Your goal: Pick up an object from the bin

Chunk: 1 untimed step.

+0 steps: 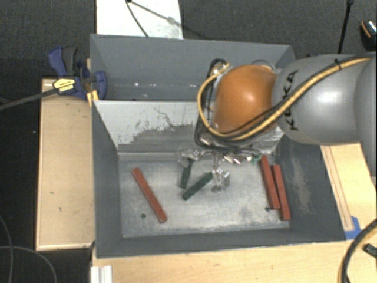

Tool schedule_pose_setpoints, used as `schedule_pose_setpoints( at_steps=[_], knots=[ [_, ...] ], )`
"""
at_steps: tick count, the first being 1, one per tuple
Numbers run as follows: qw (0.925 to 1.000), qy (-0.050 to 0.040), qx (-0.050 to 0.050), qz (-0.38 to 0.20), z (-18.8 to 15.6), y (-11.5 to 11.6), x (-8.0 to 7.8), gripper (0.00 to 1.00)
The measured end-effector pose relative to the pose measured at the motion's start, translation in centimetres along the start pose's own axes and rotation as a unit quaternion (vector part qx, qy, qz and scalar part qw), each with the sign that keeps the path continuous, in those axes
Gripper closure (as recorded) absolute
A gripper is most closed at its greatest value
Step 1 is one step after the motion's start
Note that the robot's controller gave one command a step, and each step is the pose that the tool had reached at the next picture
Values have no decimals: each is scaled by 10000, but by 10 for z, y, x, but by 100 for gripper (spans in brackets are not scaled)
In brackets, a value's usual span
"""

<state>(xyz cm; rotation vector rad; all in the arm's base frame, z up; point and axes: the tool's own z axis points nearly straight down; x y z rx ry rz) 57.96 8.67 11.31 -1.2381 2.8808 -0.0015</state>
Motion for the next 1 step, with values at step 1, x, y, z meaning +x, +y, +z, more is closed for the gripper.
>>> schedule_pose_setpoints(
  at_steps=[1],
  knots=[
    [9948, 21, -23, -1018, 43, 5, -10, 0]
  ],
)
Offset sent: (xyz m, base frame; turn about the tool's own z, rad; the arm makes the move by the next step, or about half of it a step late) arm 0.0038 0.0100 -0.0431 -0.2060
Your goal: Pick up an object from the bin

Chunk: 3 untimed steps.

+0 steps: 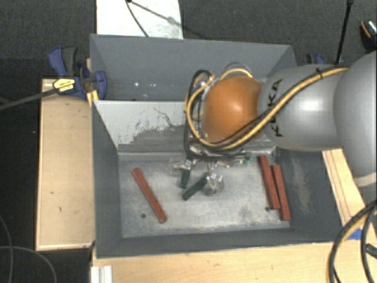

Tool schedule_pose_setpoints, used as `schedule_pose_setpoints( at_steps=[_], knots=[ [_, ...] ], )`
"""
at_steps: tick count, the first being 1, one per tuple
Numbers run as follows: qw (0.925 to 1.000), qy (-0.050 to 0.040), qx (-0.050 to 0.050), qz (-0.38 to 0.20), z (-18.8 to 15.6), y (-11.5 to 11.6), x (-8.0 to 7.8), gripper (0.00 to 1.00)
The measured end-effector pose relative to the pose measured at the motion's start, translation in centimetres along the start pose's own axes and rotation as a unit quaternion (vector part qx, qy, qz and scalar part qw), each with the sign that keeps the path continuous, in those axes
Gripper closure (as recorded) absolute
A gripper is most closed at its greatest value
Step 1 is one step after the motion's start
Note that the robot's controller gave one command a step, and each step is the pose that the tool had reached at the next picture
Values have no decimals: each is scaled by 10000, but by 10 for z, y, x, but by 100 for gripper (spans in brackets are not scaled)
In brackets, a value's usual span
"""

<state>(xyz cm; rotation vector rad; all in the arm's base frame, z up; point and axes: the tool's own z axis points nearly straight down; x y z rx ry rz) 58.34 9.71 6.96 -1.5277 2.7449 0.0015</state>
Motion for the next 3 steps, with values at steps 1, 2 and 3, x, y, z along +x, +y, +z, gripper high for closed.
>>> schedule_pose_setpoints(
  at_steps=[1, 2, 3],
  knots=[
    [10000, -8, -1, 35, -1, 0, -1, 0],
    [10000, -7, 2, 49, -1, 0, -1, 100],
    [9999, -32, 39, 93, -94, -2, -2, 100]
  ],
)
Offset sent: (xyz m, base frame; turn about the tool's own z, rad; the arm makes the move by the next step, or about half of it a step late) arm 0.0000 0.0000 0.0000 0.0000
